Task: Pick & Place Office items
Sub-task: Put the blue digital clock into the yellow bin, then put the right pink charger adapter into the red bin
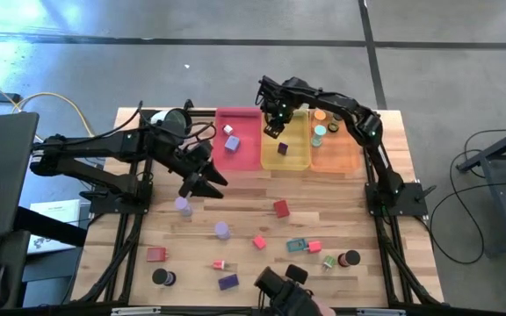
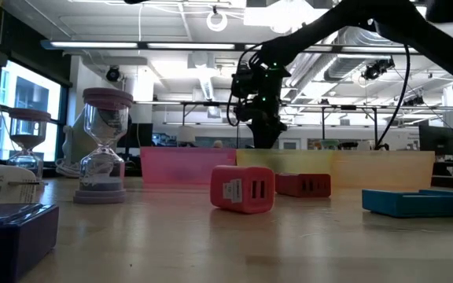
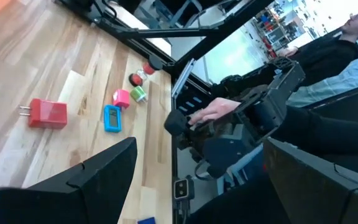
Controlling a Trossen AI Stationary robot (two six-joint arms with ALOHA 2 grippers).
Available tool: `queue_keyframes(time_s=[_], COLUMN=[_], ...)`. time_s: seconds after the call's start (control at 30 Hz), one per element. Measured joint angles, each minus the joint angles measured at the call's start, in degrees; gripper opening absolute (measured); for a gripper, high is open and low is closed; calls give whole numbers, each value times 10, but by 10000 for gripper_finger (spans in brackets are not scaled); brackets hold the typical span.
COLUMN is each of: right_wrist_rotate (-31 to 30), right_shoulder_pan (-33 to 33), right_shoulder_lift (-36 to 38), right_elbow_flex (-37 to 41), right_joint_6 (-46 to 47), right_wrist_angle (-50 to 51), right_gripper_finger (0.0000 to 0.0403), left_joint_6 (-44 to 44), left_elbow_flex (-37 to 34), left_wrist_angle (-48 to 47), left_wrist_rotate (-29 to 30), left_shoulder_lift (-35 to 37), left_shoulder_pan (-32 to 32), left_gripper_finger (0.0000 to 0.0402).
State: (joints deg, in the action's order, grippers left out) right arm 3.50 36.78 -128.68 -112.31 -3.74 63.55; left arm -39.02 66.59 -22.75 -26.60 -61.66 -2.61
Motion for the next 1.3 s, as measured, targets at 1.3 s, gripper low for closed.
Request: queue_keyframes(time_s=[1.3], right_wrist_rotate=[10], right_shoulder_pan=[3], right_shoulder_lift=[-23], right_elbow_flex=[1], right_joint_6=[55], right_wrist_angle=[21], right_gripper_finger=[217], left_joint_6=[0], left_elbow_flex=[0], left_wrist_angle=[0], left_wrist_rotate=[-33], left_shoulder_lift=[0], left_shoulder_pan=[2], left_gripper_finger=[340])
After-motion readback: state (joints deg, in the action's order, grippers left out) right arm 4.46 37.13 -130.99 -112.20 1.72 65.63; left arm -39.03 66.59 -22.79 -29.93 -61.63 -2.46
